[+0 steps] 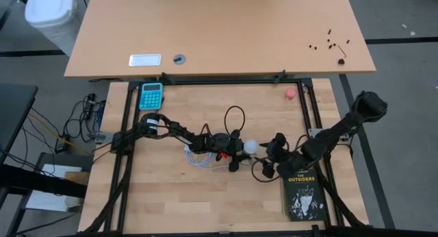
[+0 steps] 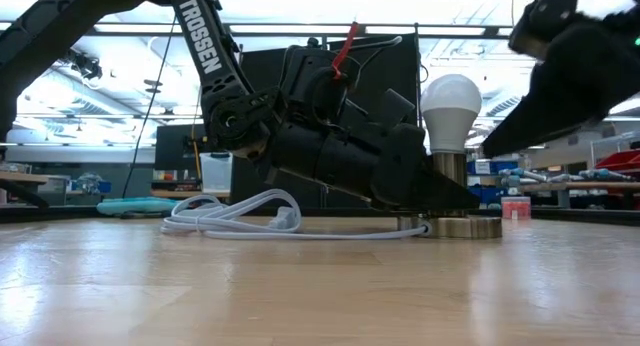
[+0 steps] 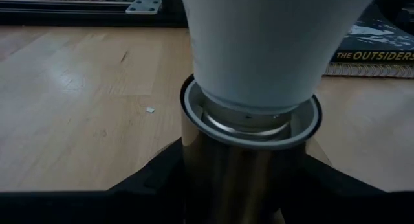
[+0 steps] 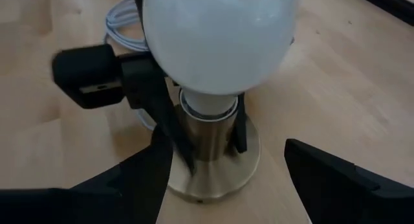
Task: Screw lightbulb
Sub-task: Insert the lightbulb into the lamp
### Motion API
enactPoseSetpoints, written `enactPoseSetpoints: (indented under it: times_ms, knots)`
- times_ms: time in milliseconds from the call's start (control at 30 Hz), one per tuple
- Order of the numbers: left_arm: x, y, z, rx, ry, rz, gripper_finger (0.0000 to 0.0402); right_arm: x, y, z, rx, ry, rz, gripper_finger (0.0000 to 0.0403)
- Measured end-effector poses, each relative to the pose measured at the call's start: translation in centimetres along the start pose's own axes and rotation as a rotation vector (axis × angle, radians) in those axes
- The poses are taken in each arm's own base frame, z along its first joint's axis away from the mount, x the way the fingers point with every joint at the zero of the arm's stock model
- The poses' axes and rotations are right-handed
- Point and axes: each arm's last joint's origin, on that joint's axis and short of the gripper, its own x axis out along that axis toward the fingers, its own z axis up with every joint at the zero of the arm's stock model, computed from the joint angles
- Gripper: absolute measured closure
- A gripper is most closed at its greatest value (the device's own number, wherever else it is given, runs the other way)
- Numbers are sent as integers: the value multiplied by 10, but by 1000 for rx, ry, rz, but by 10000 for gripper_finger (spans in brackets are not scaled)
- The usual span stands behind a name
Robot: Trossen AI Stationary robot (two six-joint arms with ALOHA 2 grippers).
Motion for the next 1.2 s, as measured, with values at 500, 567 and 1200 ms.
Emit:
enactPoseSetpoints:
  times_ms: [500, 567, 1200]
  knots:
    - [0, 0, 0, 0, -1, -1, 208, 3, 14, -13, 43, -70, -25, 94]
    - [0, 0, 0, 0, -1, -1, 208, 6, 18, -15, 45, -78, -16, 94]
    - [0, -1, 0, 0, 1, -4, 208, 26, 9, 4, -5, -50, 23, 94]
